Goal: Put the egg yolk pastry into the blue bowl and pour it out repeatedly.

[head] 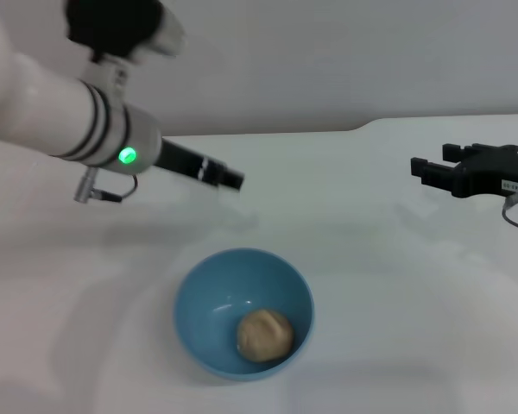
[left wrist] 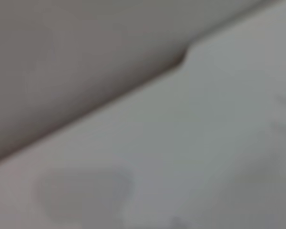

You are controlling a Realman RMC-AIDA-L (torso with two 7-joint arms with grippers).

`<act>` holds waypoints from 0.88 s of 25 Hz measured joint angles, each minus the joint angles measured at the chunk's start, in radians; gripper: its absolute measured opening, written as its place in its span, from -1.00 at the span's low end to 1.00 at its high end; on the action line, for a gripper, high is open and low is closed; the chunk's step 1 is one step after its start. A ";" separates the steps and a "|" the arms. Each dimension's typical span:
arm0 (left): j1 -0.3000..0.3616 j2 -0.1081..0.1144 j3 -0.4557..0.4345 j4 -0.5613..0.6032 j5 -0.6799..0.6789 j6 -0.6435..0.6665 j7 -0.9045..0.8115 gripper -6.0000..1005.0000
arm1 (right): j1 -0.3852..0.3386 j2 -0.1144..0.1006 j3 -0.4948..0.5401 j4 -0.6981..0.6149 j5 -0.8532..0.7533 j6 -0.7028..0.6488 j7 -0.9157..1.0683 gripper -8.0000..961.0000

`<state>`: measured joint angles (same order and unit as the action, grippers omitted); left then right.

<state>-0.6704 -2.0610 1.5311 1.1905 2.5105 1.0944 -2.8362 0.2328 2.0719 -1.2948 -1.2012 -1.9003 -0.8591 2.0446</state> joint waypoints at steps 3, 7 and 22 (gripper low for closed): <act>0.097 0.002 -0.022 0.081 -0.077 -0.113 0.051 0.44 | -0.006 0.001 0.001 0.006 0.000 0.018 -0.013 0.15; 0.268 0.003 -0.005 0.146 -0.227 -0.405 0.169 0.44 | -0.018 0.006 -0.012 0.020 0.003 0.092 -0.074 0.15; 0.550 0.008 0.425 0.034 -0.397 -1.477 0.378 0.44 | -0.031 0.010 -0.400 0.151 0.005 0.811 -0.122 0.15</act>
<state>-0.1205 -2.0535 1.9561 1.2243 2.1134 -0.3824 -2.4584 0.2015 2.0815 -1.6945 -1.0500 -1.8950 -0.0477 1.9226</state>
